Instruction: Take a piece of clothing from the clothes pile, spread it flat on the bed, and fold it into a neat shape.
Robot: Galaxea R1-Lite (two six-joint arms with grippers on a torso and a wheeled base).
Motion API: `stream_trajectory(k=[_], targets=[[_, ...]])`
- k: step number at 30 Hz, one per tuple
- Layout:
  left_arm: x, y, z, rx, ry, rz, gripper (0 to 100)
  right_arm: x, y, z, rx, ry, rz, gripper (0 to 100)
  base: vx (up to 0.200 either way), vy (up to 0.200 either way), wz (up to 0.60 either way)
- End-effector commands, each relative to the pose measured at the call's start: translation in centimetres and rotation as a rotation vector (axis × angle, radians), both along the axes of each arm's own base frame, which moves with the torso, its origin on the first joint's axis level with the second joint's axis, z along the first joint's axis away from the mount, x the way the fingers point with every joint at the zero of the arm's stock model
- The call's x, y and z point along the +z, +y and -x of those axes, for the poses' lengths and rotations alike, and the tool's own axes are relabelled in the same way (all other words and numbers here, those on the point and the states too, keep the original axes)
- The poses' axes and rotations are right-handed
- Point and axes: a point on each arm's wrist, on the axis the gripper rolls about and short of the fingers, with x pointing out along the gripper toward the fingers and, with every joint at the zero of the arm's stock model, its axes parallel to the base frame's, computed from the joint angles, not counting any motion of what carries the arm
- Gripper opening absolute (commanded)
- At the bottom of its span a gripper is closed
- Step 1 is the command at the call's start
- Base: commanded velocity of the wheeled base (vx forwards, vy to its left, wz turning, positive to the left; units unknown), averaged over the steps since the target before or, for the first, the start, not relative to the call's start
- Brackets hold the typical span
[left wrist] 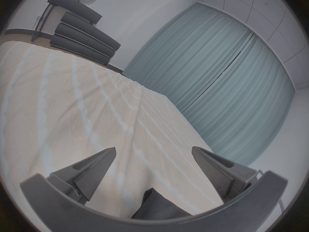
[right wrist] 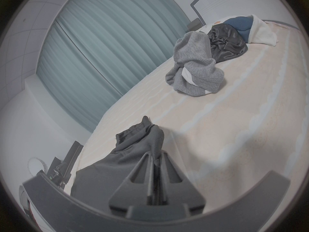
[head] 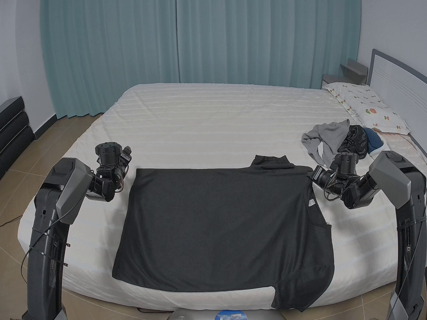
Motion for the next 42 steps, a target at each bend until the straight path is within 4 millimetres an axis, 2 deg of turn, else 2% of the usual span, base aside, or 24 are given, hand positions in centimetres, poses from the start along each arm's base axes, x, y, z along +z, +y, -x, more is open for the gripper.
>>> stream_trajectory(k=[1,7,8,9,10,12,13,14,17,21,27,32,35,38,42], targets=[[0.6,0.0,0.3,0.002,-0.004,0.000,100,-0.5,0.1,0.2,0.004,0.013,0.006,100,0.000,0.000,0.00],[2.8,0.1,2.1,0.002,0.015,0.002,100,1.0,-0.5,1.6,0.003,0.018,0.001,100,0.000,0.000,0.00],[3.9,0.0,3.2,0.001,0.024,0.001,100,2.0,-0.6,2.6,0.010,0.024,-0.003,100,0.000,0.000,0.00],[4.0,0.0,3.4,0.001,0.026,0.001,100,2.2,-0.6,2.8,0.012,0.026,-0.005,100,0.000,0.000,0.00],[4.4,0.0,4.5,-0.002,0.037,0.002,100,3.0,-0.7,4.0,0.025,0.040,-0.016,100,0.000,0.000,0.00],[4.2,-0.2,5.6,-0.018,0.066,0.003,100,3.5,-0.8,5.4,0.038,0.061,-0.022,100,0.000,0.000,0.00],[4.2,-0.2,5.7,-0.018,0.068,0.003,100,3.6,-0.8,5.5,0.039,0.061,-0.022,100,0.000,0.000,0.00],[3.7,-0.2,6.7,-0.020,0.095,0.003,100,4.2,-0.9,6.8,0.044,0.074,-0.023,100,0.000,0.000,0.00],[3.2,-0.3,8.7,-0.023,0.138,0.004,100,4.4,-0.9,8.7,0.044,0.109,-0.022,100,-0.133,0.000,0.00],[3.7,-1.1,12.4,-0.057,0.173,0.008,100,4.9,-0.9,12.3,0.069,0.167,-0.034,100,-0.200,0.000,0.00],[3.9,-2.5,17.8,-0.137,0.240,0.017,100,3.8,-1.2,16.8,0.092,0.286,-0.062,100,-0.200,0.000,0.00],[3.4,-3.4,21.0,-0.171,0.294,0.014,100,3.0,-1.1,19.0,0.108,0.345,-0.056,100,-0.120,0.000,0.00],[2.5,-3.6,22.2,-0.182,0.341,0.028,100,2.0,-0.9,19.6,0.137,0.377,-0.052,100,0.000,0.000,0.00],[2.3,-3.6,22.3,-0.178,0.344,0.081,100,0.5,-0.7,19.9,0.155,0.419,-0.050,100,0.000,0.000,0.00],[2.4,-3.0,22.3,-0.159,0.336,0.105,100,0.1,-0.8,19.9,0.155,0.387,-0.054,100,0.000,0.000,0.00]])
